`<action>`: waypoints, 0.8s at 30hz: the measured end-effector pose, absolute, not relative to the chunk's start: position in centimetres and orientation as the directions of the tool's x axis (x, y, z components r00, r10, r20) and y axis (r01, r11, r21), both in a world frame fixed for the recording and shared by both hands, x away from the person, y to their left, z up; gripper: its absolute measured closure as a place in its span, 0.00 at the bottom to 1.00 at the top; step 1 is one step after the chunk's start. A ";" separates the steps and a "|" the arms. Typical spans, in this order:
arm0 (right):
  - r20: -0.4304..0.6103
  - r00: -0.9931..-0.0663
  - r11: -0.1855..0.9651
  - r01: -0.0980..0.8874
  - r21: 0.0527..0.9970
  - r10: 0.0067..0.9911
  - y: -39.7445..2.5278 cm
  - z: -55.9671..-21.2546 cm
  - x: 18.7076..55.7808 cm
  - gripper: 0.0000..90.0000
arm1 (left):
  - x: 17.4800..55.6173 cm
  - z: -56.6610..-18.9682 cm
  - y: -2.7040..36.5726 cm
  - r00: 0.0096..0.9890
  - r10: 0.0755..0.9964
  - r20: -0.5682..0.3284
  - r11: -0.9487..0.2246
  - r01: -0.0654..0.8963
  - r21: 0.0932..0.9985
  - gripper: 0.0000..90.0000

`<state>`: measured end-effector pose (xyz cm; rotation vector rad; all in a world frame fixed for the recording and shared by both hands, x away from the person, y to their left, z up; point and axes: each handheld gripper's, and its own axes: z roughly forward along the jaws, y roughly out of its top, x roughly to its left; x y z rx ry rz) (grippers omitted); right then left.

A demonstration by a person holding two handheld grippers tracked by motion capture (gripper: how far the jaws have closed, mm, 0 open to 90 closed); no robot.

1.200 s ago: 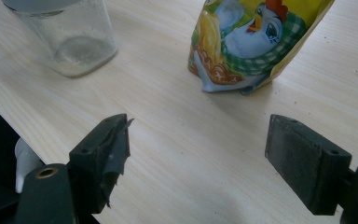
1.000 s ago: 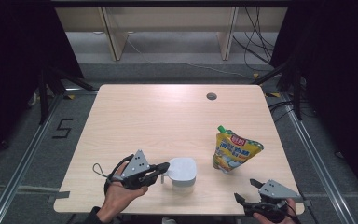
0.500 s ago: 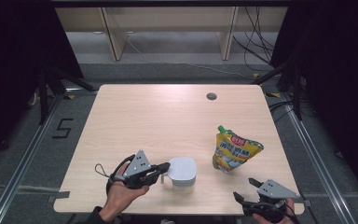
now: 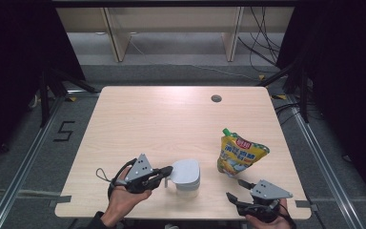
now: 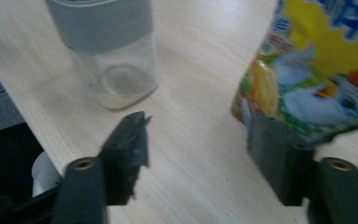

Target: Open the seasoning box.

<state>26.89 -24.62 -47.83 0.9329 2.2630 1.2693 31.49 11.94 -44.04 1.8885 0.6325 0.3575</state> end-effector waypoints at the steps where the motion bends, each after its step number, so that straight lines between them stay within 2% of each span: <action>1: -0.023 -0.722 0.383 0.339 0.859 0.691 -24.1 -47.6 27.1 0.59 | 31.5 -44.0 12.0 0.816 0.577 -0.042 -0.298 0.258 0.919 0.99; 2: -0.023 -0.722 0.383 0.339 0.859 0.691 -24.1 -47.6 27.1 0.59 | 31.4 -44.0 12.0 0.814 0.580 -0.042 -0.300 0.261 0.918 0.99; 4: -0.019 -0.748 0.377 0.311 0.872 0.663 -23.2 -47.2 27.5 0.72 | 31.4 -44.0 12.0 0.814 0.579 -0.041 -0.304 0.262 0.916 0.99; 5: -0.019 -0.748 0.377 0.311 0.872 0.663 -23.2 -47.2 27.5 0.72 | 31.4 -44.0 12.0 0.814 0.579 -0.041 -0.304 0.262 0.916 0.99; 10: -0.026 -0.779 0.369 0.267 0.890 0.627 -21.4 -46.5 28.1 0.87 | 31.5 -44.0 12.1 0.816 0.577 -0.039 -0.305 0.260 0.916 0.99; 17: -0.044 -0.798 0.350 0.214 0.912 0.602 -19.7 -45.5 29.1 0.97 | 31.4 -44.2 12.1 0.812 0.581 -0.058 -0.287 0.271 0.919 0.99; 20: -0.014 -0.806 0.341 0.235 0.910 0.592 -19.1 -45.4 29.2 0.98 | 31.4 -44.2 12.1 0.813 0.580 -0.054 -0.289 0.268 0.919 0.99; 24: -0.027 -0.810 0.341 0.216 0.915 0.585 -18.6 -45.2 29.4 0.98 | 31.5 -44.2 12.1 0.810 0.584 -0.057 -0.284 0.270 0.920 0.99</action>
